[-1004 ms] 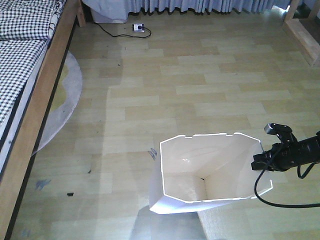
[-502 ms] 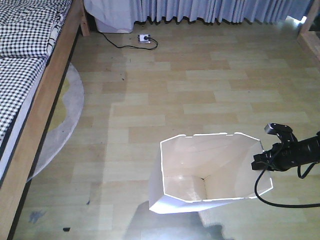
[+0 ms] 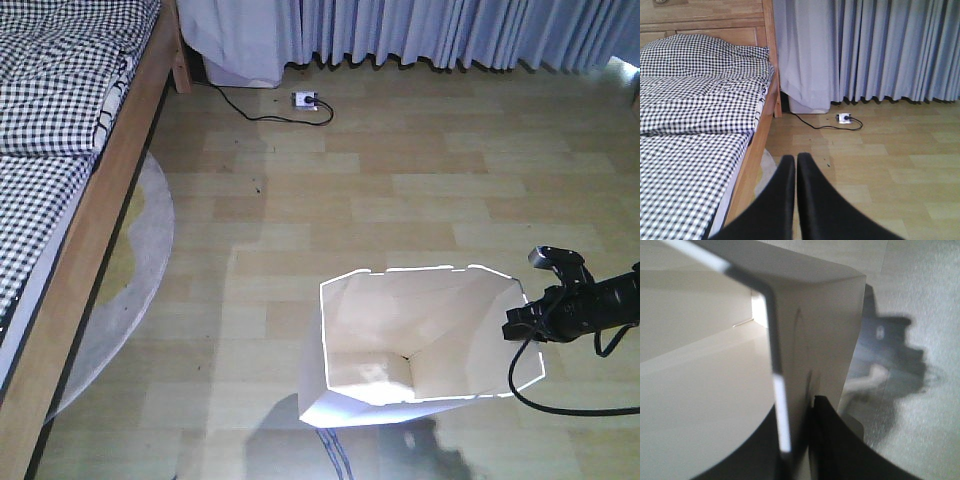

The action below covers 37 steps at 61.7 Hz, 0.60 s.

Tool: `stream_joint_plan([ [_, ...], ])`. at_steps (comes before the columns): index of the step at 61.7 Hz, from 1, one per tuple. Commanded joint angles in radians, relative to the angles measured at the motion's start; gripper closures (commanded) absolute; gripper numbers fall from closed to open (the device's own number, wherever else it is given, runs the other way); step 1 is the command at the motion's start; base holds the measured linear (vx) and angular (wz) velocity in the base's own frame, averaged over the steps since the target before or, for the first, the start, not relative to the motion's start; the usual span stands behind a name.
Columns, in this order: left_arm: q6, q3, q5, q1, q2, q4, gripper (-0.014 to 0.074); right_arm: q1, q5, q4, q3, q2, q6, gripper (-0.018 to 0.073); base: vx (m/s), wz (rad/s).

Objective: Move trash bin to bedside with robot
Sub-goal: 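Drive on to the floor beside the bed near the curtains, bin held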

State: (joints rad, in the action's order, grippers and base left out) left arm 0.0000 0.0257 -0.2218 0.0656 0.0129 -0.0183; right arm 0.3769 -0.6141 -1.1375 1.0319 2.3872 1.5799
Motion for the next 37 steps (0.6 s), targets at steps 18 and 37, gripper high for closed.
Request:
stream_joint_plan([
  [18,0.0,0.019,0.071,0.0,0.014,0.004,0.0603,0.003,-0.216,-0.068,0.014,-0.073,-0.007,0.0564,0.36,0.02],
  [37,0.0,0.019,0.071,0.0,0.014,0.004,0.0603,0.003,-0.216,-0.068,0.014,-0.073,-0.007,0.0564,0.36,-0.03],
])
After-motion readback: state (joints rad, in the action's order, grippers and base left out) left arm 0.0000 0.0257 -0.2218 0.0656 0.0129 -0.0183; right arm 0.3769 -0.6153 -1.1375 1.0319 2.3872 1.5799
